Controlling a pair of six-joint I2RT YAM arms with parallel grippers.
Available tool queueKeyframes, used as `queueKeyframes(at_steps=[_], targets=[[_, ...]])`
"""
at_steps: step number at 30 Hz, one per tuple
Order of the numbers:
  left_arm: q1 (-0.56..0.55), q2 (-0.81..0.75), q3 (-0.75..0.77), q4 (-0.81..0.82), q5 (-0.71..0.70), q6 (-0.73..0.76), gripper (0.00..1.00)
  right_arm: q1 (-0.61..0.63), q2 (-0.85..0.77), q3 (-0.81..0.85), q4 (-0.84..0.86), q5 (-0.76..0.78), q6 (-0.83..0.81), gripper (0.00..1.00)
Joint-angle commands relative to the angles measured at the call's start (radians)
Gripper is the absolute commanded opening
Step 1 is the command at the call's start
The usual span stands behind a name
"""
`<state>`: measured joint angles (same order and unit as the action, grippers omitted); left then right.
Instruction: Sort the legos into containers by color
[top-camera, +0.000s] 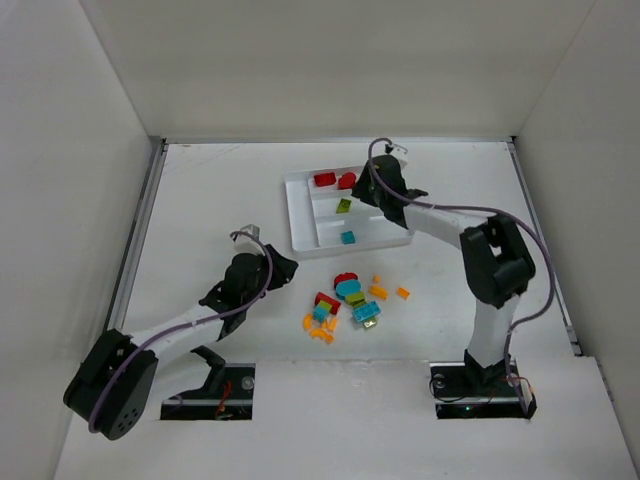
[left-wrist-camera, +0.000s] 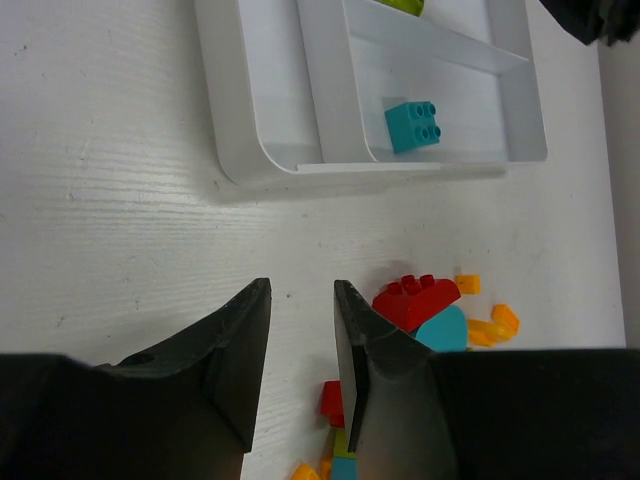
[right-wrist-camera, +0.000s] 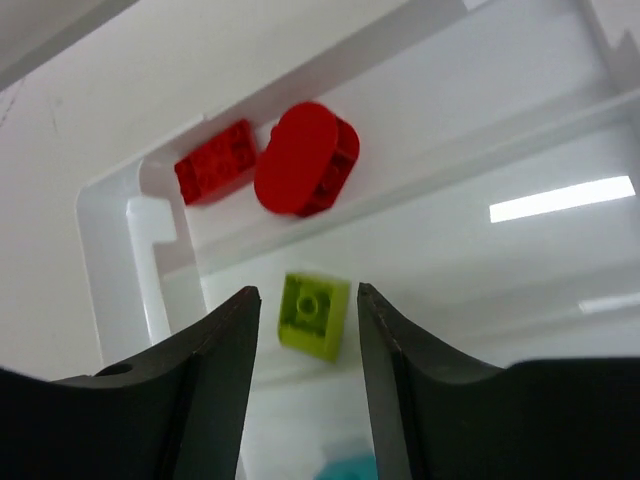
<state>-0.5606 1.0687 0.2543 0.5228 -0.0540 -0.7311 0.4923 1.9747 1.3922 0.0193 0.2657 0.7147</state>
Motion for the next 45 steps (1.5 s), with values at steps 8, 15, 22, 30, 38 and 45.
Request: queueKeyframes(at_steps=[8,15,22,30,38,45], targets=[[0.041,-0.004,0.049,-0.004,0.003,-0.008,0.29,0.352,-0.506,-0.458,0.01,-0.094,-0.383,0.5],[0.052,-0.01,0.077,-0.033,0.006,-0.01,0.29,0.571,-0.646,-0.57,-0.09,-0.12,-0.37,0.72],[0.077,-0.053,0.082,-0.079,0.006,-0.01,0.3,0.745,-0.547,-0.519,-0.165,-0.024,-0.432,0.75],[0.109,-0.107,0.051,-0.098,0.013,-0.01,0.3,0.766,-0.415,-0.447,-0.179,0.076,-0.459,0.79],[0.123,-0.118,0.026,-0.098,0.017,-0.013,0.3,0.757,-0.346,-0.41,-0.193,0.125,-0.462,0.81],[0.124,-0.133,0.025,-0.099,0.019,-0.013,0.3,0.711,-0.315,-0.4,-0.202,0.121,-0.451,0.81]])
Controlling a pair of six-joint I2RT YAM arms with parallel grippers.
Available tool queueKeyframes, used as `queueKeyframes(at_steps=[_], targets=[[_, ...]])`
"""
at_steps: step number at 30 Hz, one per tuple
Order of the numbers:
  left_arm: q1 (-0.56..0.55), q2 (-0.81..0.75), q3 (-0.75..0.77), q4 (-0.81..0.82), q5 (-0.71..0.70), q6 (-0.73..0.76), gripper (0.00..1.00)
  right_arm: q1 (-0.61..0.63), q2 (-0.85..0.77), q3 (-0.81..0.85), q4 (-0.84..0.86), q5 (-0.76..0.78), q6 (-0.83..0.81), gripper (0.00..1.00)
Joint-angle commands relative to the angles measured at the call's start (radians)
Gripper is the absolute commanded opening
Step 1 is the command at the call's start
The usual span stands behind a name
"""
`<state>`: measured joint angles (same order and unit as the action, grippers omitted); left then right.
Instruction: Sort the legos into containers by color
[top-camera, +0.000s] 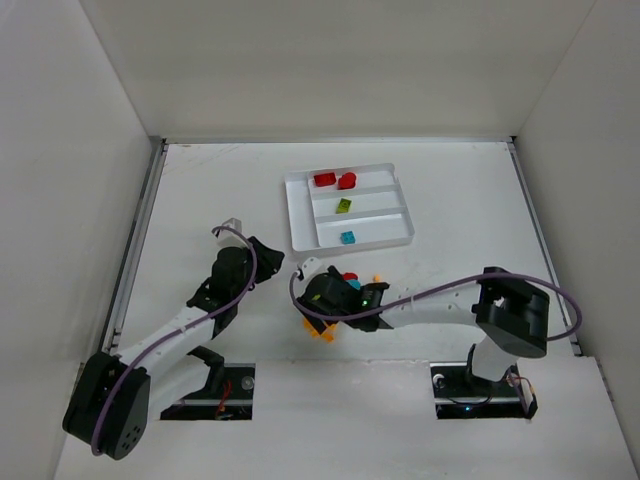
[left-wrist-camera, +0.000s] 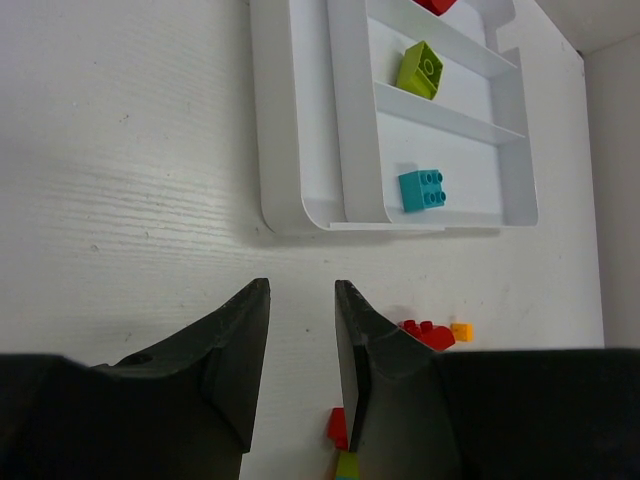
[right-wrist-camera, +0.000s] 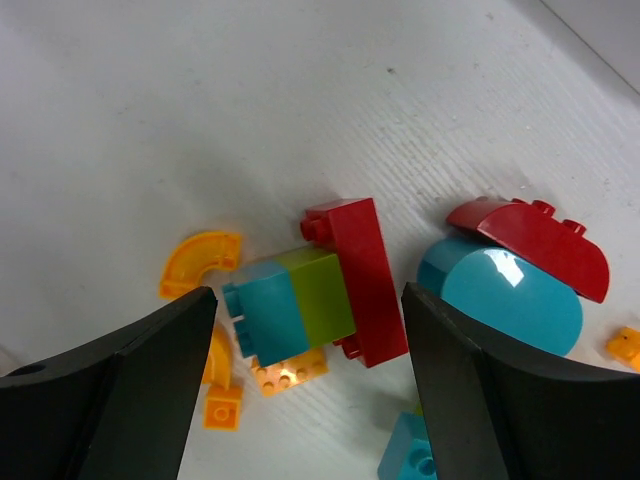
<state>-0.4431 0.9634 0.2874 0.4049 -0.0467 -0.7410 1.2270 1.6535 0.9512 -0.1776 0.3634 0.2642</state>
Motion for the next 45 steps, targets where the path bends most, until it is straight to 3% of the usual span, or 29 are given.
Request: queueKeyframes(at_steps=[1,10,18,25,29,35,45], targets=[[0.007,-0.029,-0.008,0.018,0.011,-0.003,0.3,-0.033,0.009,0.043,-0.008,0.017,0.003,0.82],[0.008,-0.032,-0.011,0.015,0.031,-0.003,0.3,-0.085,0.008,0.028,0.001,-0.115,0.044,0.76],[0.01,-0.055,-0.008,-0.005,0.031,-0.003,0.3,-0.097,0.0,0.021,-0.016,-0.146,0.052,0.82],[0.011,-0.104,-0.008,-0.04,0.034,-0.004,0.32,-0.099,0.02,0.038,-0.042,-0.153,0.053,0.6],[0.013,-0.129,-0.004,-0.058,0.067,-0.014,0.38,-0.122,-0.041,0.018,-0.002,-0.172,0.066,0.59],[0.013,-0.134,0.013,-0.058,0.203,-0.087,0.46,-0.211,-0.155,-0.04,0.15,-0.38,0.081,0.59],[-0.001,-0.086,0.022,-0.012,0.433,-0.179,0.55,-0.297,-0.17,-0.109,0.378,-0.71,0.156,0.6]])
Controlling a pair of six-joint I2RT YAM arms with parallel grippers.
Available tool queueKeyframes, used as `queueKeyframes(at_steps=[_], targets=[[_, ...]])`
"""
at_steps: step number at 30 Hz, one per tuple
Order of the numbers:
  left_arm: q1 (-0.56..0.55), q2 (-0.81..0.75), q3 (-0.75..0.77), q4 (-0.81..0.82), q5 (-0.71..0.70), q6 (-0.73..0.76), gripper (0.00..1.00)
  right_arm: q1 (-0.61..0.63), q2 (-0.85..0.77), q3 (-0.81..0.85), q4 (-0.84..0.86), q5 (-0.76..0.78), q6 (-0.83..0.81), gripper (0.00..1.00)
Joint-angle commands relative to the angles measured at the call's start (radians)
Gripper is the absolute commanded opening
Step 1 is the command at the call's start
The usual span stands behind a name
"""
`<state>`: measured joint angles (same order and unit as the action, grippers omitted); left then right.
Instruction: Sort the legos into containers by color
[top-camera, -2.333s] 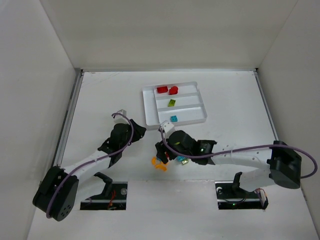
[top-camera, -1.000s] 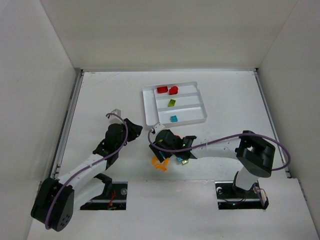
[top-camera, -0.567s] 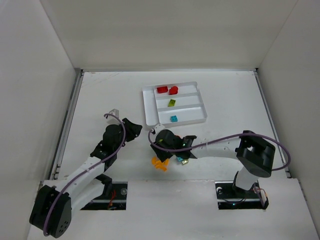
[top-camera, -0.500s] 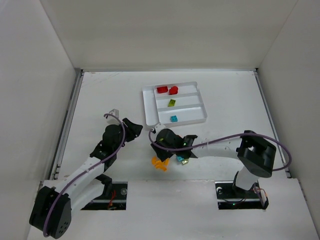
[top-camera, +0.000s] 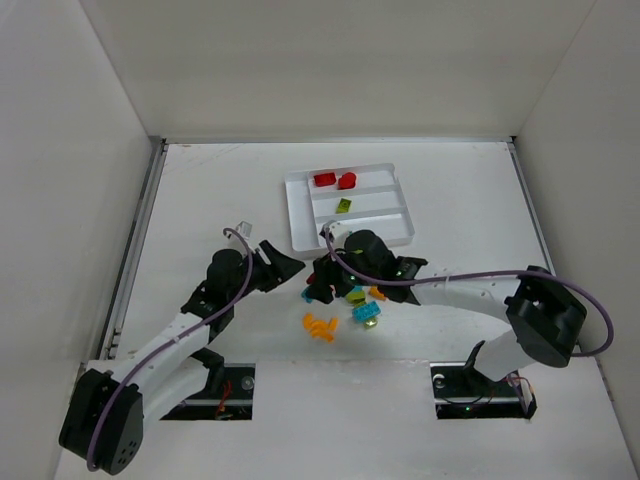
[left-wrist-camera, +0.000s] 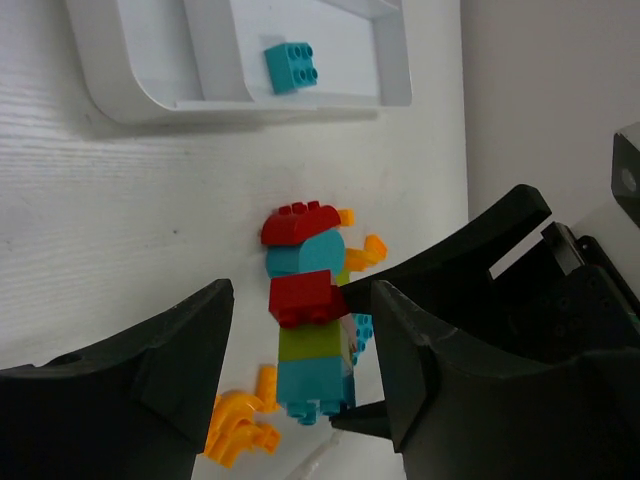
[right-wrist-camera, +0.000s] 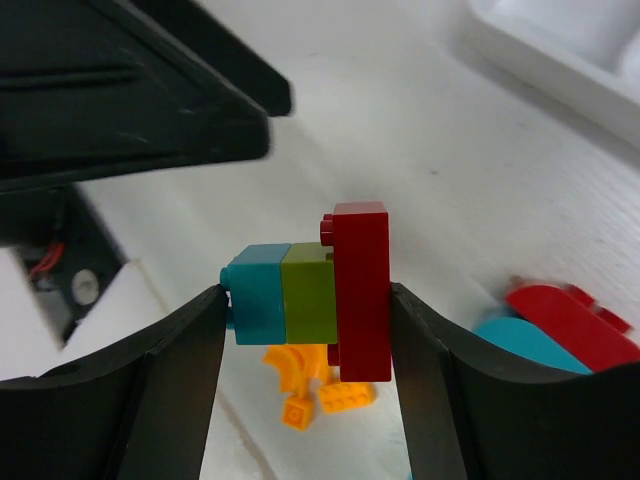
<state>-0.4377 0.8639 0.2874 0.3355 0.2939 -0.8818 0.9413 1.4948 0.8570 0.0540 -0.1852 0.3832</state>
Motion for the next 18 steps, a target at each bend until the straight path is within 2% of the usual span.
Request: queueKeyframes(at_steps=[1,6,18], targets=[[-0.012,0.024,0.022,0.069,0.102,-0.045,0.55,-0.017,-0.008,-0.019,0.165,-0.184,0.048,0.6],[-0.048,0.069,0.024,0.096,0.128,-0.059,0.56,-0.048,-0.002,-0.039,0.211,-0.23,0.072,0.61],[-0.101,0.187,0.053,0.095,0.137,-0.051,0.52,-0.048,0.033,-0.03,0.218,-0.215,0.054,0.62]])
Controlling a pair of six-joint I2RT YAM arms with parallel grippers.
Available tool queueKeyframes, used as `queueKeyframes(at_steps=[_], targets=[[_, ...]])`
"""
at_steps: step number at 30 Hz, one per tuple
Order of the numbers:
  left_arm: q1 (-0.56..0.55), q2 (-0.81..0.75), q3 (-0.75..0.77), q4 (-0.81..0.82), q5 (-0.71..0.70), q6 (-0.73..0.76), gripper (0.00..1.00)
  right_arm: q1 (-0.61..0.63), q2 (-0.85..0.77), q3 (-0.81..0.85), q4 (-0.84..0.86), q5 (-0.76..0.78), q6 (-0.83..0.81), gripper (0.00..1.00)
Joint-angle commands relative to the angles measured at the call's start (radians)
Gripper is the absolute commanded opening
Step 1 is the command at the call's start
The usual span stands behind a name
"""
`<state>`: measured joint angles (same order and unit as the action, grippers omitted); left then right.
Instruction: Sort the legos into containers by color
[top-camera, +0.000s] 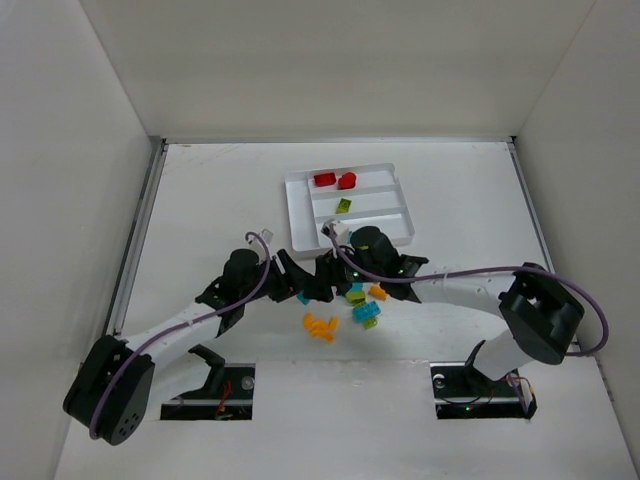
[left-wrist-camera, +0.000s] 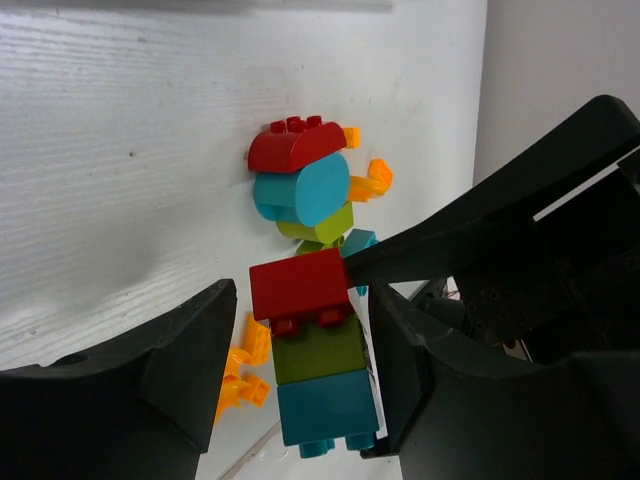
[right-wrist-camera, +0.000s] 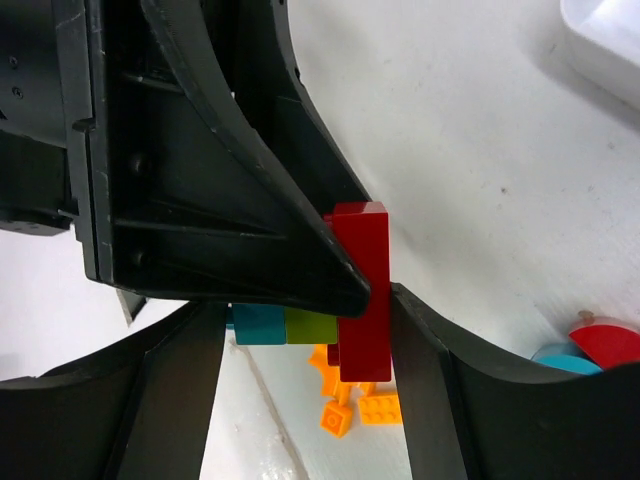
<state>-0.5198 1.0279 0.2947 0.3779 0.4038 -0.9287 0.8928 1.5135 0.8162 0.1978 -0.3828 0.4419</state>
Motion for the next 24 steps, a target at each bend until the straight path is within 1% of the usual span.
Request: queueKeyframes(at_steps=[1,4,10,15,18,21,24], targets=[[-0.022,0.03,0.049,0.055,0.027,-0.002,0.52,0.002,0.017,0.012,0.074,-0.018,-0.005,0.62],[-0.032,0.038,0.052,0.059,0.027,-0.002,0.5,0.002,0.024,0.014,0.077,-0.013,-0.005,0.62],[-0.05,0.044,0.06,0.059,0.027,-0.004,0.43,0.002,0.031,0.011,0.098,-0.011,-0.002,0.62],[-0.084,0.083,0.075,0.059,0.039,-0.004,0.4,0.001,0.039,0.008,0.115,-0.002,-0.003,0.62],[-0.098,0.096,0.081,0.059,0.04,-0.001,0.35,-0.001,0.039,0.005,0.115,0.005,-0.005,0.62],[-0.098,0.1,0.083,0.062,0.038,0.001,0.24,-0.001,0.04,0.001,0.117,0.01,-0.008,0.62],[-0.085,0.084,0.081,0.069,0.03,-0.001,0.18,0.001,0.031,-0.005,0.117,0.033,-0.012,0.68]])
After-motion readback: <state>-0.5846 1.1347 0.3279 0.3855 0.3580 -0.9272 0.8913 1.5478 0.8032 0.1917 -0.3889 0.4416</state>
